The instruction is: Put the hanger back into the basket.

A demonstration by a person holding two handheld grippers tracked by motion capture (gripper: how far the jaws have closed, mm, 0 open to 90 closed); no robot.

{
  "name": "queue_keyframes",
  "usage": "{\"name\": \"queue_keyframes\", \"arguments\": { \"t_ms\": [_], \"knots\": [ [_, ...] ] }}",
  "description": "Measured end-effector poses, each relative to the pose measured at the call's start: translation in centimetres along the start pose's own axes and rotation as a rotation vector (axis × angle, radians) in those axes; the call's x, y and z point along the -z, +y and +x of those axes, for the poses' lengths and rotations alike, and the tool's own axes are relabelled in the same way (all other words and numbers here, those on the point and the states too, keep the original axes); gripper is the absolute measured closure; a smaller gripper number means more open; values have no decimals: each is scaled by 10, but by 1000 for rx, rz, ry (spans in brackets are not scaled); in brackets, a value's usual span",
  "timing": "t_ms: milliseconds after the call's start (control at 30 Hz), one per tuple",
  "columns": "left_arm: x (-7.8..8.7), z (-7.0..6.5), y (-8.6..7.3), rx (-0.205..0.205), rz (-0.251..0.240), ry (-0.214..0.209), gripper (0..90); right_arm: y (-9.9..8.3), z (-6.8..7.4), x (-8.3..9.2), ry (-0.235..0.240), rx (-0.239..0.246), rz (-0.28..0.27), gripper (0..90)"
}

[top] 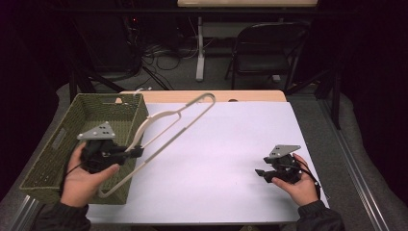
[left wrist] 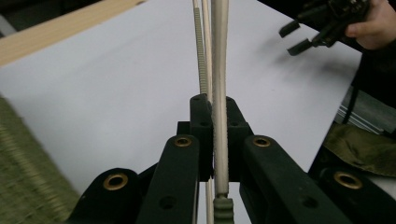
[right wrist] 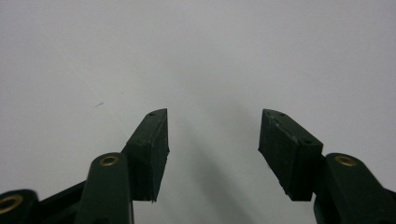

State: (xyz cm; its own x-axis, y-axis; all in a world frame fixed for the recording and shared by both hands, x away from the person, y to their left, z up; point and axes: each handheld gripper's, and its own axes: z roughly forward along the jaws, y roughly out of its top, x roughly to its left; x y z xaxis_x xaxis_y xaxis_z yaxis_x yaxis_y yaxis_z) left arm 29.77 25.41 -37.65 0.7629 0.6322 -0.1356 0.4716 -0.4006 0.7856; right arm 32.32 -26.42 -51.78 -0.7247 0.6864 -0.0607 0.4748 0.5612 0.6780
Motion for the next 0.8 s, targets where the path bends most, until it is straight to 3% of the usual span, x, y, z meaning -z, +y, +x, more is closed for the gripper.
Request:
{"name": "queue_keyframes", "arguments": {
  "t_ms": [200,233,333,400,567,800],
  "knots": [
    [31,29,-4,4,-20,83,872,-1,0,1,-5,10,4,438],
    [36,36,-6,12,-17,101,873,-1,1,-2,-5,6,-32,438],
    [45,53,-13,20,-12,130,873,0,1,2,-5,11,12,437],
    [50,64,-19,16,-2,155,873,-2,0,0,-10,2,-27,437],
    [61,92,-34,37,20,159,872,-3,-1,0,-9,2,-17,438],
    [71,116,-50,50,33,199,872,-4,-1,-1,-5,7,9,438]
  ]
}}
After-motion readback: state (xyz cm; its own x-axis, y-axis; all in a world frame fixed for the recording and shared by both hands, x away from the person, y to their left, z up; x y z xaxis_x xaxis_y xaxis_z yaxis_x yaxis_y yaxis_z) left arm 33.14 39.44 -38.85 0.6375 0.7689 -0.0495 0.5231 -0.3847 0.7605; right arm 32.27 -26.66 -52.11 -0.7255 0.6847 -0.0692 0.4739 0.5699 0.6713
